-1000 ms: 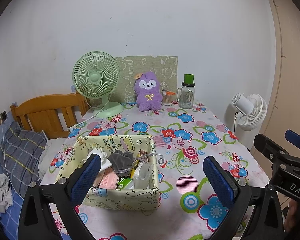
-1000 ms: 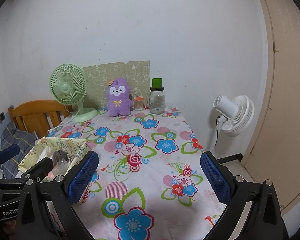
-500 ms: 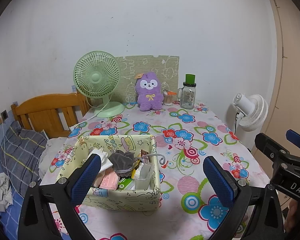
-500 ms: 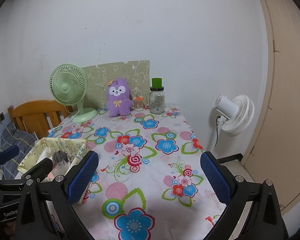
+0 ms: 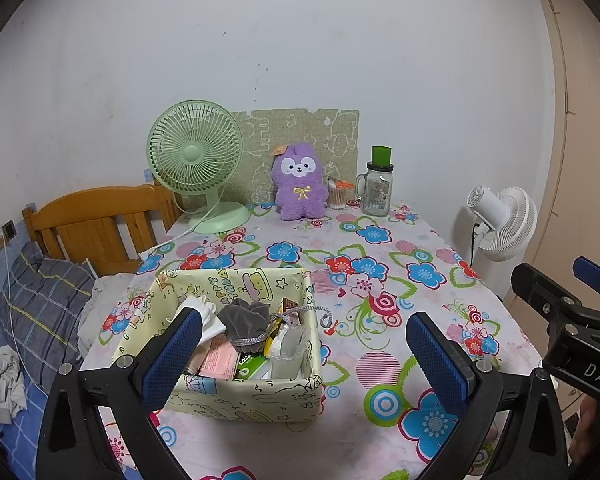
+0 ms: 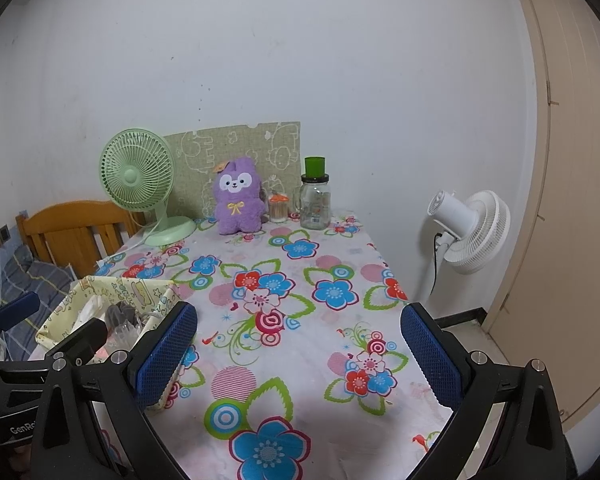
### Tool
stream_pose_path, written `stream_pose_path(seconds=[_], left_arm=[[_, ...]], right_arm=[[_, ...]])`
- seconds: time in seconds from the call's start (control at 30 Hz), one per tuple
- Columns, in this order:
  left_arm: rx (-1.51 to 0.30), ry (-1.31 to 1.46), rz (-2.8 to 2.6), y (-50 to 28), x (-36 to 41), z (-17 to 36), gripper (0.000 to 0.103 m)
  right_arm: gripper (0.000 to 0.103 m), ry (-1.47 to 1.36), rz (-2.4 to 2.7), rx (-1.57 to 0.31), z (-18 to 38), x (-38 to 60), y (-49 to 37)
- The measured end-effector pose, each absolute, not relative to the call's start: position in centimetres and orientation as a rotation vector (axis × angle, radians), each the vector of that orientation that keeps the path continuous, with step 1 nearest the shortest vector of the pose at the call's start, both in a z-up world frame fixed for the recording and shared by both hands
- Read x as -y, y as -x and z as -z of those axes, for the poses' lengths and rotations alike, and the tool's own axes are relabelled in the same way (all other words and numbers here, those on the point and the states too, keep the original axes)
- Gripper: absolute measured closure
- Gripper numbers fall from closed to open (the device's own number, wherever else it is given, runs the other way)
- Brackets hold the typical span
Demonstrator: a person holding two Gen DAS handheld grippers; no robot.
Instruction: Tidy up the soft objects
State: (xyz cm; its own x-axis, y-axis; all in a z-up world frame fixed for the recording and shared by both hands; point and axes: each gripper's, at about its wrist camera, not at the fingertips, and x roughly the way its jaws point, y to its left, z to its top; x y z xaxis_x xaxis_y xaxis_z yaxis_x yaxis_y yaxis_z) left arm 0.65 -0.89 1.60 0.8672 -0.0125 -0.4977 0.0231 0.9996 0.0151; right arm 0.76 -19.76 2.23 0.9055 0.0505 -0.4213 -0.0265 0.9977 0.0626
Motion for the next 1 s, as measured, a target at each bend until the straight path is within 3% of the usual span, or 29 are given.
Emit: stream_pose_path(seconds=[1.0], left_arm=[[-0.521, -0.022, 0.018, -0.85, 0.86, -1.46, 0.000]], right_arm=[[0.000, -0.060, -0.048, -0.443, -2.05, 19.58, -1.01]])
